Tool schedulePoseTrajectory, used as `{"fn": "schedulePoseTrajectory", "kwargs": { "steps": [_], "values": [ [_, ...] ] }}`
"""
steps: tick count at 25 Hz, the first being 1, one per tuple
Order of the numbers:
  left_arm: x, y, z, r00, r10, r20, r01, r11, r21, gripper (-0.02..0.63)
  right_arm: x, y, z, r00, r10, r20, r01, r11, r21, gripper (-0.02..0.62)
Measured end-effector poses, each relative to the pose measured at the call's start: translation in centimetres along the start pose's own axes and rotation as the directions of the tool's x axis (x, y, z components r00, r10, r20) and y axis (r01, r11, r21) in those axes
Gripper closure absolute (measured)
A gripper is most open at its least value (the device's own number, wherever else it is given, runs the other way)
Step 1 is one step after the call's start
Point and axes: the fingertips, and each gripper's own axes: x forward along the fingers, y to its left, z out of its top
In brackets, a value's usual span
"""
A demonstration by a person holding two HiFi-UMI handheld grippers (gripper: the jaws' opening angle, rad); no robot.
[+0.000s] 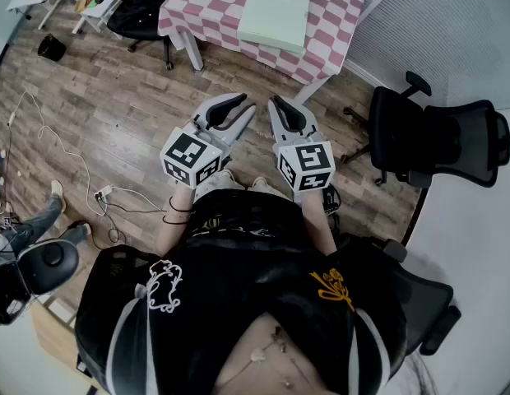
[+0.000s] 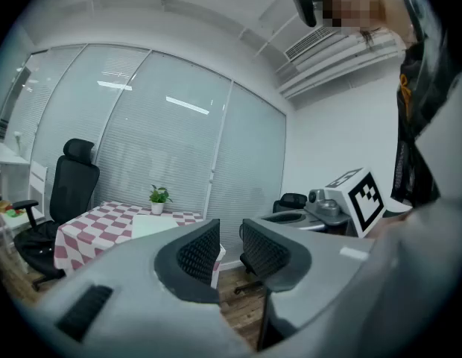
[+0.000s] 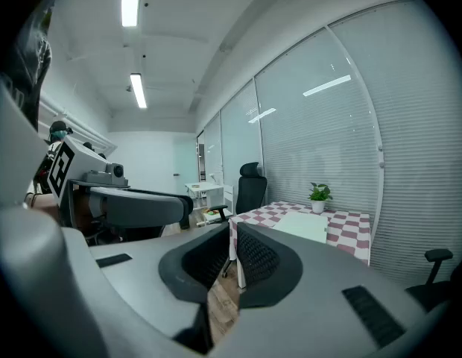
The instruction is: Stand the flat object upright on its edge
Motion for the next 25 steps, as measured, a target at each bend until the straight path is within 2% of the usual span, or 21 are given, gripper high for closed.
{"fn": "schedulePoseTrajectory", "kwargs": {
  "steps": [10, 17, 25],
  "values": [
    [-0.6, 0.8, -0.5, 1.0, 0.018, -0.018, -0.018, 1.0, 0.007, 0.501, 0.7, -0.1, -0.2, 1.0, 0.004, 0.006, -0.005, 0.999, 0.047, 0.558],
    [-2.4, 2.4, -1.3, 0.999, 0.031, -0.021, -0.031, 1.0, 0.002, 0.501, 2.1, 1.9, -0.5, 1.0, 0.022, -0.004, -0.022, 0.999, 0.049, 0.558],
    [-3.7, 4.4, -2.7, 0.999, 0.035, -0.026, -0.036, 0.998, -0.041, 0.502, 2.7, 3.1, -2.1, 0.998, 0.005, -0.055, -0.003, 0.999, 0.044, 0.558]
  ]
}}
